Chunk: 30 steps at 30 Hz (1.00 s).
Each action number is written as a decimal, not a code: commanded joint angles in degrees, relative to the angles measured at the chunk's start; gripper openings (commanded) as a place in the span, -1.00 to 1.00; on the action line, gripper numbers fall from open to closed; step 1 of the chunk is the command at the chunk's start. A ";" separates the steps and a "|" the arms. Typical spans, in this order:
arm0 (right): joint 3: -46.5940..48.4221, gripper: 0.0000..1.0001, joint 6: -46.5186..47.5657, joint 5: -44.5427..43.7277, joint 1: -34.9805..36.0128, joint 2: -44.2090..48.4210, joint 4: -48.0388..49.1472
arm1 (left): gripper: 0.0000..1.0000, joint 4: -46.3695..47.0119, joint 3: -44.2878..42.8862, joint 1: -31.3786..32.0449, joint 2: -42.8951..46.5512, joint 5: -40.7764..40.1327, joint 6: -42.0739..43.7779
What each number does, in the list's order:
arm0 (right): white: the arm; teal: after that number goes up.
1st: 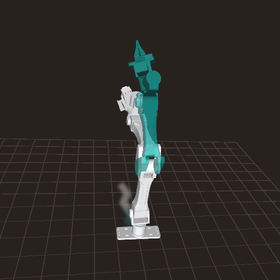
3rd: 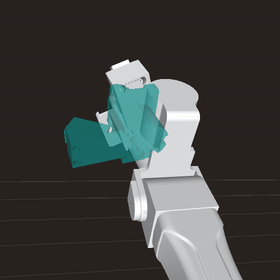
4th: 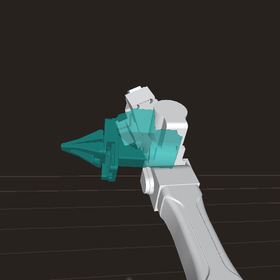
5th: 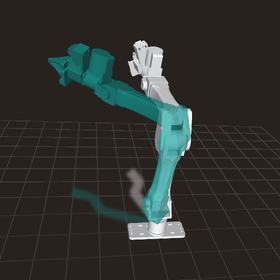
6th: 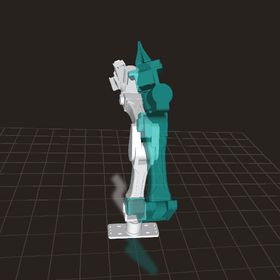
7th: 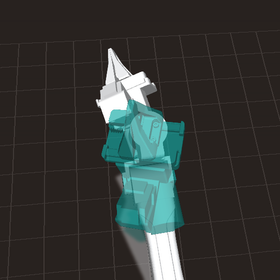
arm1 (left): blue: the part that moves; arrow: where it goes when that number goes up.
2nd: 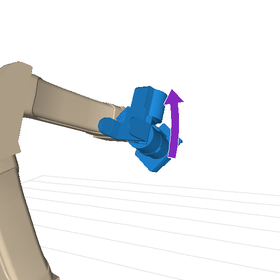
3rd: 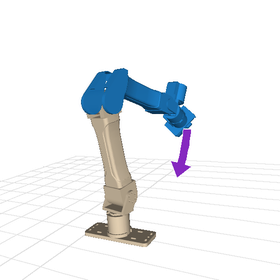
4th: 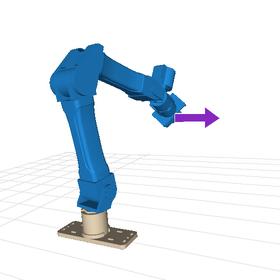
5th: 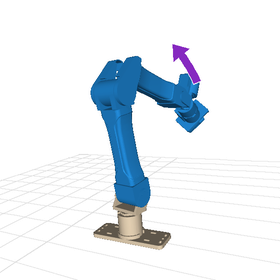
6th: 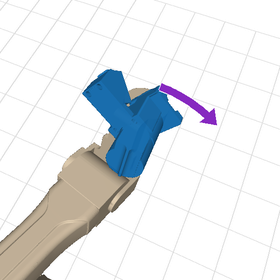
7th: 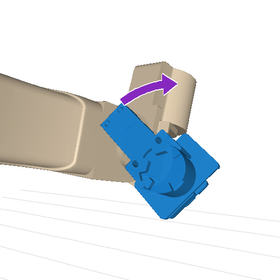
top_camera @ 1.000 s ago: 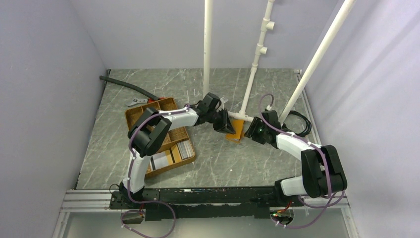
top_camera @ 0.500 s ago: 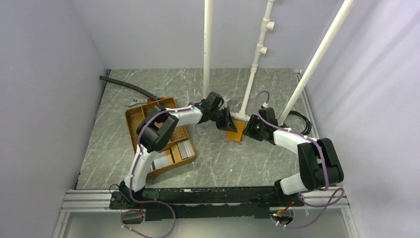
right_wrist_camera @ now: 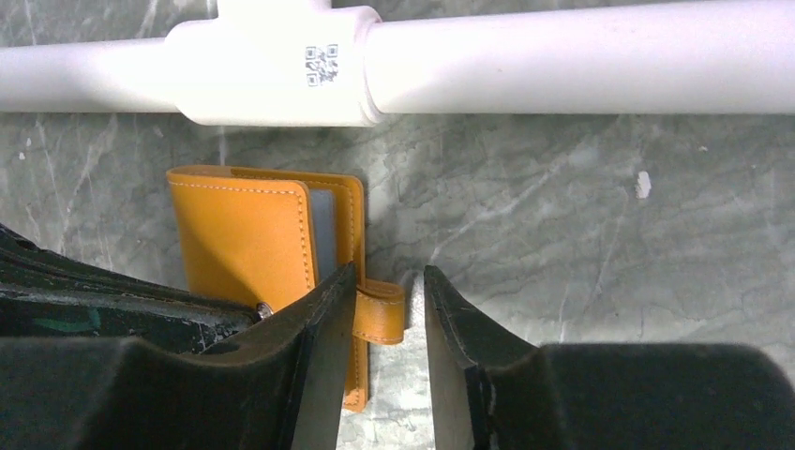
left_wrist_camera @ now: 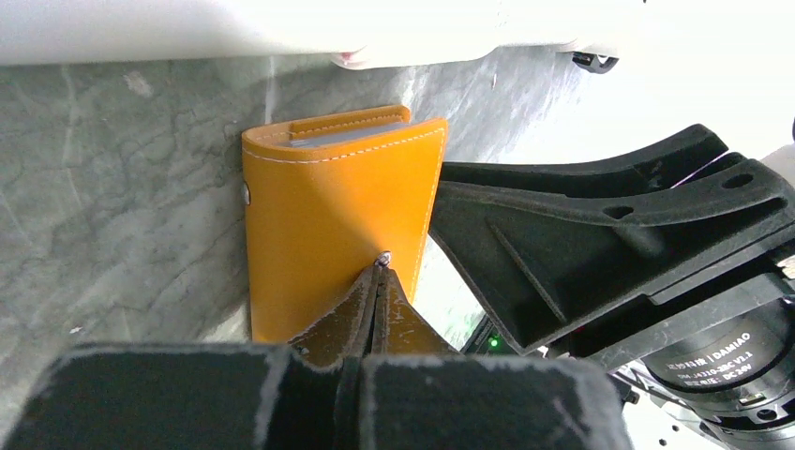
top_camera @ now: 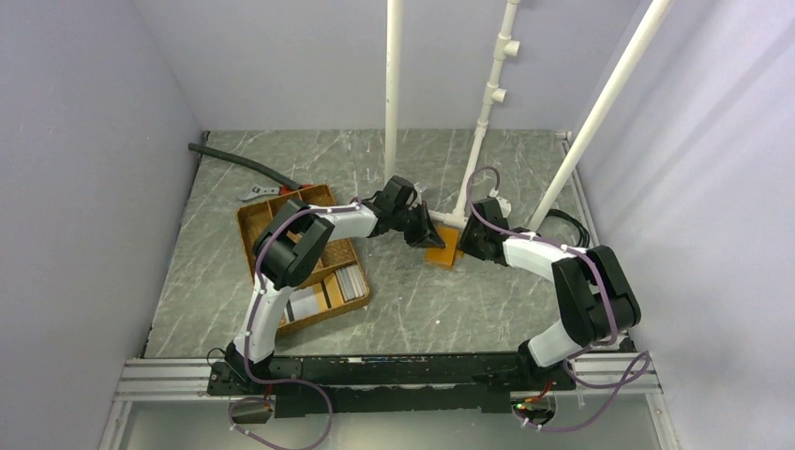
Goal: Put the credit cards into the card holder
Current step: Close the card holder at the center of the board.
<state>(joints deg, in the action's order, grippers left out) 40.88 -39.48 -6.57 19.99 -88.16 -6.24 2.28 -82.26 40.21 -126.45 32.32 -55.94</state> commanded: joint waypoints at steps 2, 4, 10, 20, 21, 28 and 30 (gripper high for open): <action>-4.94 -0.30 -2.94 -1.60 0.51 0.65 -11.03 | -1.00 -9.92 1.77 -0.17 -1.54 -6.70 2.02; -5.07 -0.32 -3.14 -2.44 0.51 1.97 -12.89 | -1.00 -10.44 1.56 -0.13 -1.84 -6.94 1.93; -4.24 -0.54 -1.01 -4.97 0.66 5.76 -17.40 | -1.00 -10.43 1.53 -0.16 -1.82 -6.90 1.97; -6.31 -1.00 1.45 12.67 -8.92 17.00 2.01 | -1.00 -8.52 2.10 -0.13 -1.94 -5.42 1.51; -5.88 -1.00 1.25 14.34 -8.98 16.01 3.17 | -1.00 -8.18 2.26 -0.16 -2.02 -5.38 1.38; -4.76 -1.00 -1.58 21.02 -8.86 10.15 8.64 | -1.00 -8.50 1.95 -0.13 -1.87 -5.43 1.49; -4.85 -1.00 -2.01 21.22 -8.83 9.10 9.30 | -1.00 -8.61 1.78 -0.13 -2.00 -5.38 1.57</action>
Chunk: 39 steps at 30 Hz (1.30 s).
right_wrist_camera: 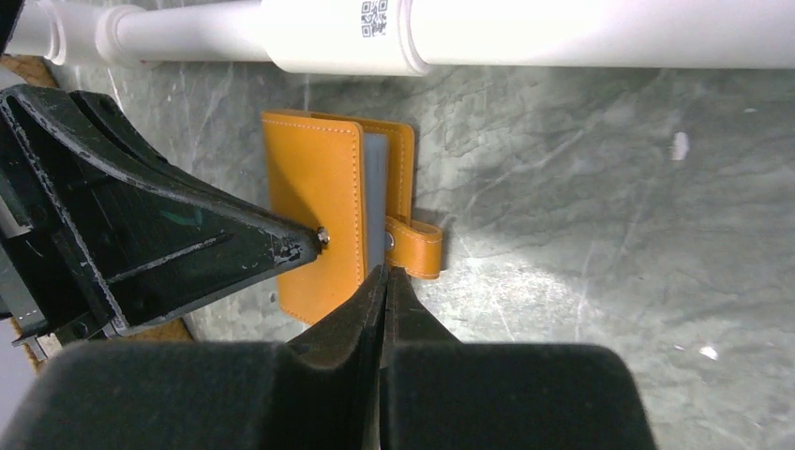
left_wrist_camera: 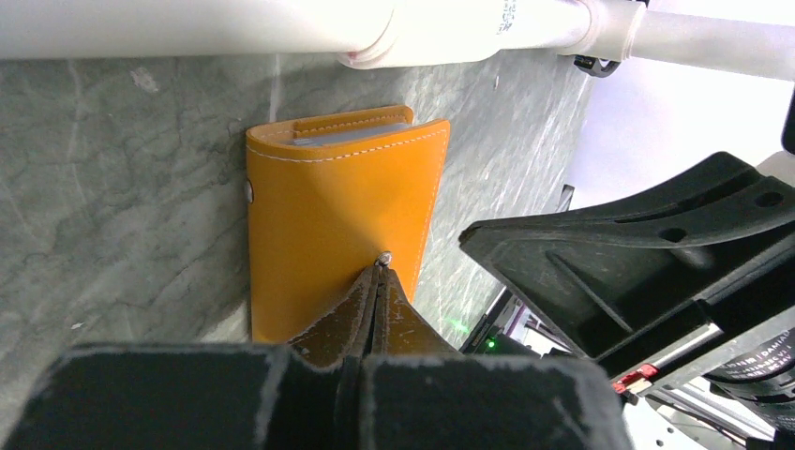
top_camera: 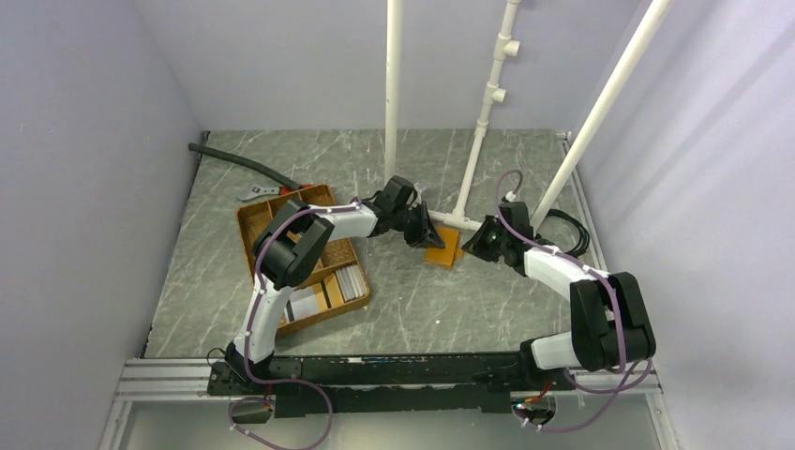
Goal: Put the credit cards into the card holder
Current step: Close the card holder at the center of the board.
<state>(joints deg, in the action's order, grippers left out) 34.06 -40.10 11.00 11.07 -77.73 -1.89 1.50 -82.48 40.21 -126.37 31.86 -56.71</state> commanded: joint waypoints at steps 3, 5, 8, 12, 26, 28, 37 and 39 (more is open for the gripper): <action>1.64 -1.00 -1.87 4.05 0.03 -3.51 6.38 | -1.00 -7.83 1.97 -0.20 -2.04 -4.94 2.39; 1.70 -1.00 -2.04 5.10 0.11 -5.68 7.28 | -1.00 -7.91 1.97 -0.19 -1.96 -5.04 2.46; 1.45 -1.00 -2.14 4.41 0.27 -7.54 7.65 | -1.00 -8.20 1.89 -0.14 -1.95 -5.28 2.39; 1.92 -1.00 -0.79 -0.50 0.35 -9.24 4.42 | -1.00 -8.82 1.96 -0.13 -1.87 -5.95 2.31; 7.65 -1.00 5.91 -25.70 7.06 0.58 -18.59 | -1.00 -10.66 1.36 -0.15 -1.82 -6.45 3.23; 6.42 -0.74 9.60 -17.69 6.21 3.11 -12.33 | -1.00 -9.87 1.41 -0.13 -1.70 -5.93 3.09; 7.85 -0.72 12.50 -7.01 3.61 -3.29 -2.20 | -1.00 -9.73 1.77 -0.10 -1.50 -5.53 3.33; 8.09 -0.80 12.35 -7.07 3.73 -5.65 -0.50 | -1.00 -9.50 1.75 -0.05 -1.60 -5.32 3.27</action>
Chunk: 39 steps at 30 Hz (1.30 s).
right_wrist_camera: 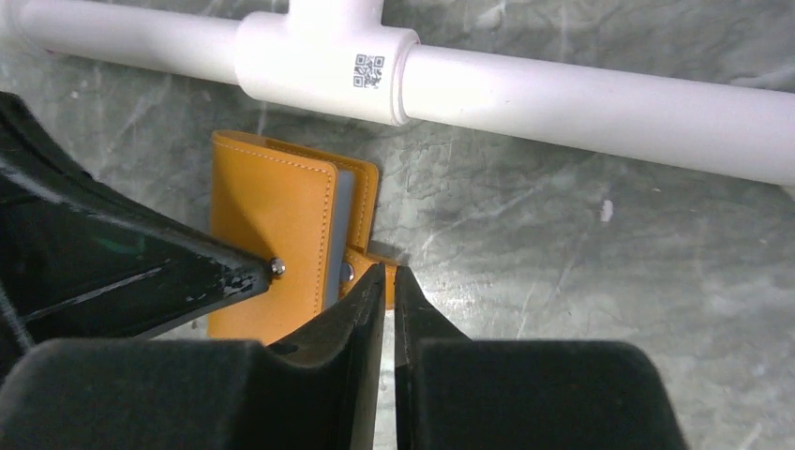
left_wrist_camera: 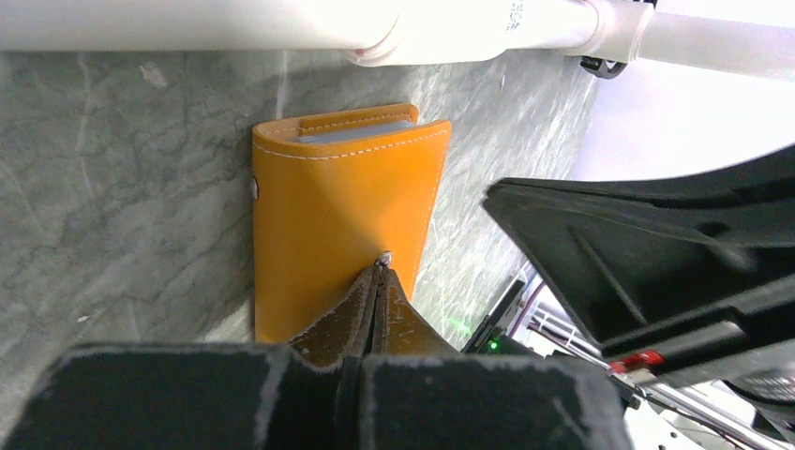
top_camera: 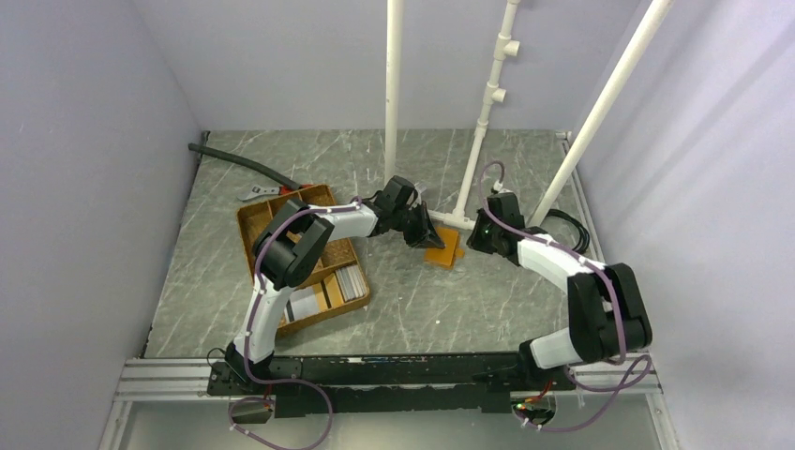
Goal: Put the credit cards into the card holder
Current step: Close the card holder at the center of the board.
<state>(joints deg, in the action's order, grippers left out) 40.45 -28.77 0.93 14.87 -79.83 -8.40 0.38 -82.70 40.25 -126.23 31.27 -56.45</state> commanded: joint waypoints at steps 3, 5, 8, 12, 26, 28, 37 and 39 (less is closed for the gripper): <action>2.53 -0.87 1.89 3.13 0.47 -6.69 7.75 | -1.00 -8.92 1.86 -0.13 -1.65 -5.02 3.24; 2.81 -0.92 2.94 3.04 0.96 -8.30 8.18 | -1.00 -9.10 1.92 -0.08 -1.48 -5.21 3.49; 3.61 -0.96 3.86 3.55 1.03 -9.99 8.15 | -1.00 -9.28 1.91 -0.13 -1.60 -5.50 3.54; 3.43 -0.95 4.43 4.50 1.56 -10.02 8.14 | -1.00 -8.92 2.05 -0.10 -1.90 -5.35 3.54; 1.69 -0.93 4.48 21.12 1.65 -5.46 -1.18 | -1.00 -8.85 2.66 -0.08 -2.38 -6.72 1.86; 2.43 -0.93 4.44 22.73 1.64 -5.41 -3.68 | -1.00 -8.08 3.12 -0.08 -2.80 -6.66 1.25; 3.02 -0.76 5.78 19.59 1.41 -8.54 -10.61 | -1.00 -7.53 3.93 -0.03 -2.91 -6.75 0.97; 3.37 -0.75 5.66 16.66 1.28 -8.67 -14.48 | -1.00 -8.28 3.74 0.00 -2.62 -6.83 1.47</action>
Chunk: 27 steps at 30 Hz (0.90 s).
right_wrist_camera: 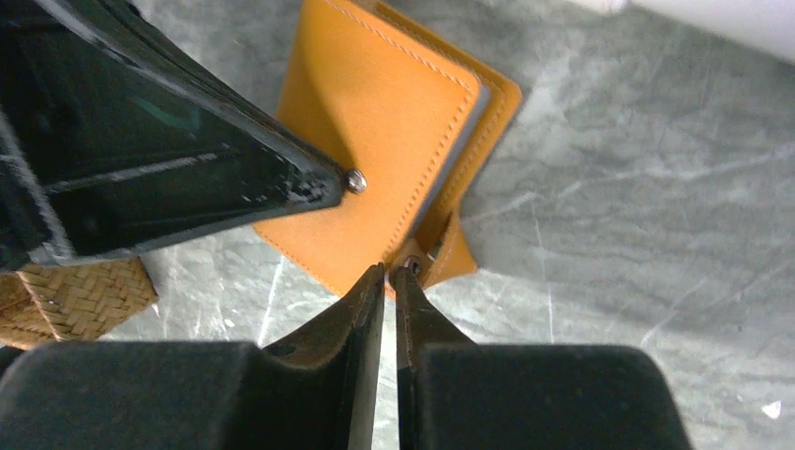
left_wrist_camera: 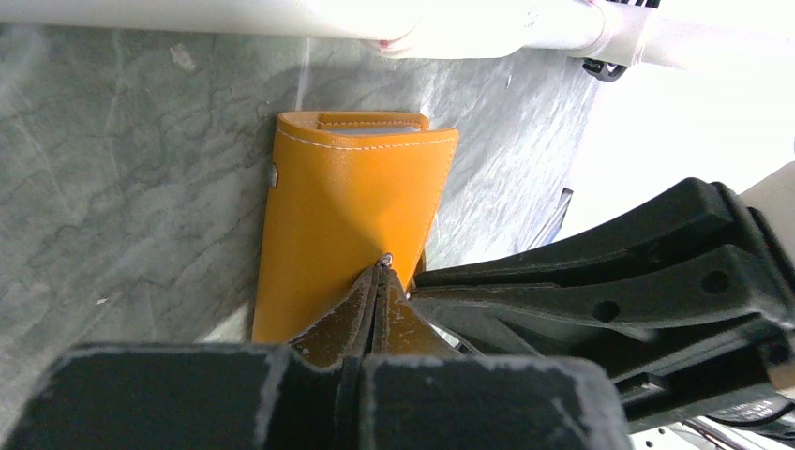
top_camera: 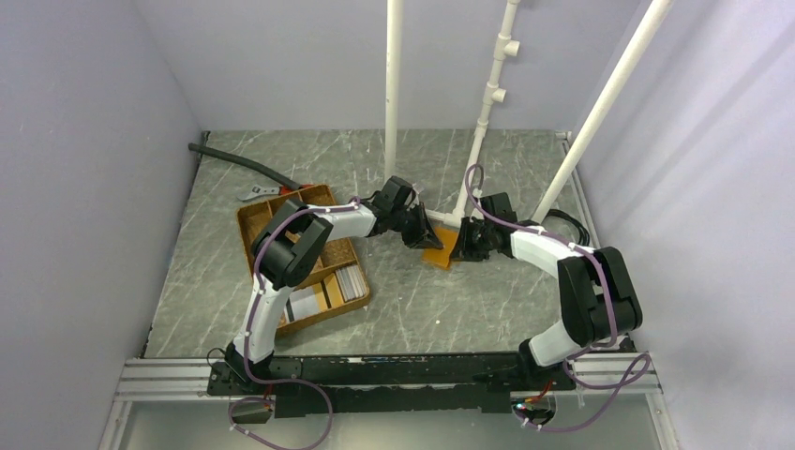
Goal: Put the credit cards into the card holder
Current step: Close the card holder at the center of the board.
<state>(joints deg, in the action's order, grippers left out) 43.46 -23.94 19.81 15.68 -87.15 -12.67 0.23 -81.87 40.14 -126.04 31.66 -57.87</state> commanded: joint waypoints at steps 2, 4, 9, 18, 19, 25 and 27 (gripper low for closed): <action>0.60 -0.74 -0.41 -7.57 0.29 -0.97 -14.35 | -1.00 -8.54 2.86 0.11 -2.45 -7.29 3.30; -0.22 -0.69 -1.63 -9.75 -0.50 0.66 -16.31 | -1.00 -8.85 2.57 0.09 -2.14 -7.31 3.73; -1.17 -0.41 -3.06 -16.59 -1.09 9.82 -17.33 | -1.00 -9.27 1.52 0.07 -1.52 -6.30 4.92; -1.45 0.09 -5.16 -12.71 -1.10 13.98 -8.64 | -1.00 -9.63 -0.47 1.64 -1.84 -4.67 6.05; -2.10 0.10 -5.83 -12.05 -1.09 14.09 -7.30 | -1.00 -9.18 -0.17 1.73 -1.84 -4.68 5.71; -3.15 0.09 -7.55 -10.64 0.56 11.88 -1.93 | -1.00 -9.33 -0.08 1.77 -2.11 -5.46 5.54; -1.86 0.09 -8.00 -11.79 1.46 9.47 -2.01 | -1.00 -9.28 -0.08 1.78 -2.28 -5.47 5.50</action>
<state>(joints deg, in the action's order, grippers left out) 40.51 -30.00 8.25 15.81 -75.11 -19.33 -1.76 -83.02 40.86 -125.84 31.07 -55.16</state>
